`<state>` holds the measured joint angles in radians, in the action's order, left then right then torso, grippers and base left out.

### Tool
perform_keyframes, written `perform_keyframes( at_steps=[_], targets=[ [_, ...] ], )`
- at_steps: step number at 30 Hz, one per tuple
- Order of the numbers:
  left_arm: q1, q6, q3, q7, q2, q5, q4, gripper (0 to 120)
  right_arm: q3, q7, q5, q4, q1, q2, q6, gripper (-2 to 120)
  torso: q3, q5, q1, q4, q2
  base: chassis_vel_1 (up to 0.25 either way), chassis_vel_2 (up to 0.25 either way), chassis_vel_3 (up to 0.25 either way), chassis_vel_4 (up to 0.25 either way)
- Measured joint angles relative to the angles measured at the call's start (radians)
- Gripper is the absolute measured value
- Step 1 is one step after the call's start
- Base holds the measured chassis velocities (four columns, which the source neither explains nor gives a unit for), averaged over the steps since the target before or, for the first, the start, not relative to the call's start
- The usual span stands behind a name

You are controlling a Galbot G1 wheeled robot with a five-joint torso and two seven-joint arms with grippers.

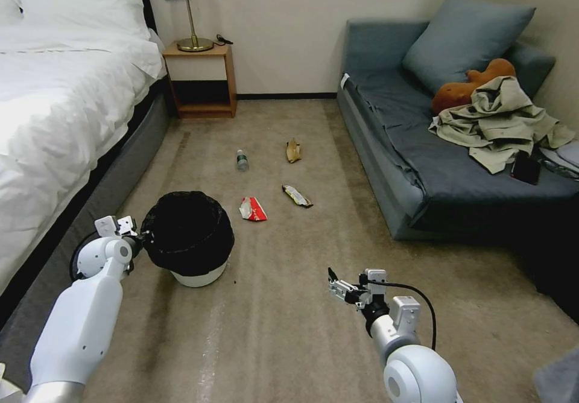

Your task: Pick up the trash bin, then pick up the garbage on the floor and place it into the trash bin.

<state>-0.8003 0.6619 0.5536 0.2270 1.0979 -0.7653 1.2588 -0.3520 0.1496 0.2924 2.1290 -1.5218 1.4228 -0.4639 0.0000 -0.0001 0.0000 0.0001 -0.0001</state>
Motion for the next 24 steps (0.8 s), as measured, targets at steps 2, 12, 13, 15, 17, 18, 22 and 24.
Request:
perform_keyframes(
  at_steps=[2,12,13,15,17,18,22,24],
  targets=[
    [-0.002,-0.007,-0.001,-0.012,0.000,0.002,0.001,4,-0.002,0.000,0.000,0.000,-0.005,-0.001,0.001,100,0.000,0.0002,0.000,-0.0003,0.000,0.000,0.000,0.000,0.000],
    [-0.023,-0.020,0.008,-0.042,-0.003,0.021,0.023,4,-0.006,0.000,0.001,-0.003,-0.016,-0.001,0.004,100,0.000,0.0000,0.000,-0.0001,0.000,0.000,0.000,0.000,0.000],
    [-0.023,-0.020,0.008,-0.042,-0.003,0.021,0.023,4,-0.006,0.000,0.001,-0.003,-0.016,-0.001,0.004,100,0.000,0.0000,0.000,-0.0001,0.000,0.000,0.000,0.000,0.000],
    [-0.036,-0.024,0.020,-0.047,-0.005,0.035,0.045,4,-0.007,0.000,0.000,-0.013,-0.019,-0.001,0.010,100,0.000,0.0000,0.000,-0.0001,0.000,0.000,0.000,0.000,0.000],
    [-0.041,-0.026,0.025,-0.051,-0.007,0.048,0.055,4,-0.008,0.000,-0.001,-0.018,-0.020,-0.001,0.014,100,0.000,0.0001,0.000,-0.0001,0.000,0.000,0.000,0.000,0.000],
    [-0.046,-0.030,0.030,-0.058,-0.008,0.064,0.065,4,-0.009,0.001,-0.001,-0.022,-0.020,-0.001,0.017,100,0.000,0.0000,0.000,-0.0001,0.000,0.000,0.000,0.000,0.000],
    [-0.063,-0.052,0.045,-0.081,-0.010,0.113,0.095,3,-0.010,0.001,0.001,-0.027,-0.020,-0.001,0.021,100,0.000,0.0001,0.000,-0.0001,0.000,0.000,0.000,0.000,0.000],
    [-0.078,-0.059,0.059,-0.087,-0.010,0.135,0.127,3,-0.010,0.001,0.004,-0.030,-0.018,-0.001,0.026,100,0.000,0.0001,0.000,0.0000,0.000,0.000,0.000,0.000,0.000]
  ],
)
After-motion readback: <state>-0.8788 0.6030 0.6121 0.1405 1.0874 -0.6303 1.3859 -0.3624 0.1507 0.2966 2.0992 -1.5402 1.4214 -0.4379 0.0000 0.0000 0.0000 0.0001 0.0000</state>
